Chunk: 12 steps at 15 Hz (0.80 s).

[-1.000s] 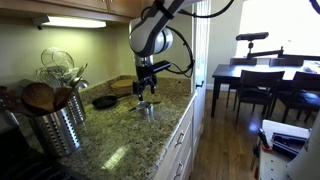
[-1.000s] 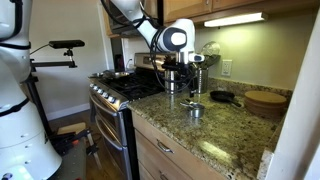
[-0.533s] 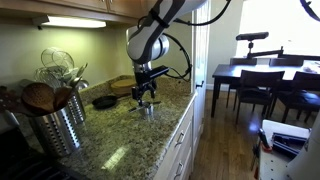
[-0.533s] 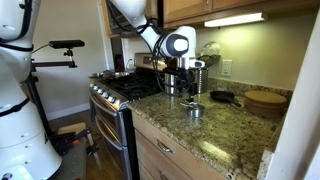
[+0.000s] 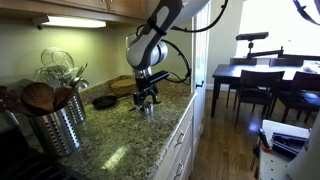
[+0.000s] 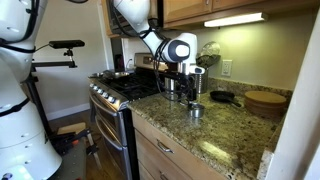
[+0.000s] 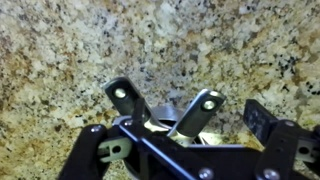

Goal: Take the measuring cups and place them apart on the counter

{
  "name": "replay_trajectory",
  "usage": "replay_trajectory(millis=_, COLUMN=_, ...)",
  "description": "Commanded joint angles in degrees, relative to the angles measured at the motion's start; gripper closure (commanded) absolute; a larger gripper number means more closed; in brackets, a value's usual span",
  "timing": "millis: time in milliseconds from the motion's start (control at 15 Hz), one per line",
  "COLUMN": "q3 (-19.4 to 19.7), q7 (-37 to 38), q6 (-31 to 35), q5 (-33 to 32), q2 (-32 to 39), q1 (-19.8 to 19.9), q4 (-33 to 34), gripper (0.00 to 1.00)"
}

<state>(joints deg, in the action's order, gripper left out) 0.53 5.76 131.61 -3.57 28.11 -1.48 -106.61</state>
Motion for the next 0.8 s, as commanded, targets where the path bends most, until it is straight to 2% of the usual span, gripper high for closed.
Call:
replay_trajectory(millis=0, q3=1.0, q7=1.9, q6=-2.9, q5=-1.1, q2=0.9, q1=-1.2, q4=2.1, gripper=0.00)
replay_trajectory(millis=133, q3=1.0, q7=1.8, q6=-3.3, q5=-1.1, q2=1.4, q1=-1.3, q4=2.6, gripper=0.02)
replay_trajectory(millis=200, q3=1.0, q7=1.8, q6=-3.7, q5=-1.1, q2=1.5, q1=-1.3, q4=3.0, gripper=0.12)
replay_trajectory(millis=400, q3=0.9, q7=1.7, q6=-4.7, q5=-1.3, q2=1.8, q1=-1.3, q4=3.9, gripper=0.30)
replay_trajectory(millis=533, q3=0.9, q7=1.7, q6=-5.2, q5=-1.4, q2=1.9, q1=-1.3, q4=4.4, gripper=0.37)
replay_trajectory(millis=600, q3=0.9, q7=1.7, q6=-5.4, q5=-1.4, q2=2.0, q1=-1.4, q4=4.6, gripper=0.38)
replay_trajectory(millis=733, q3=0.9, q7=1.7, q6=-5.7, q5=-1.4, q2=2.1, q1=-1.4, q4=4.9, gripper=0.33)
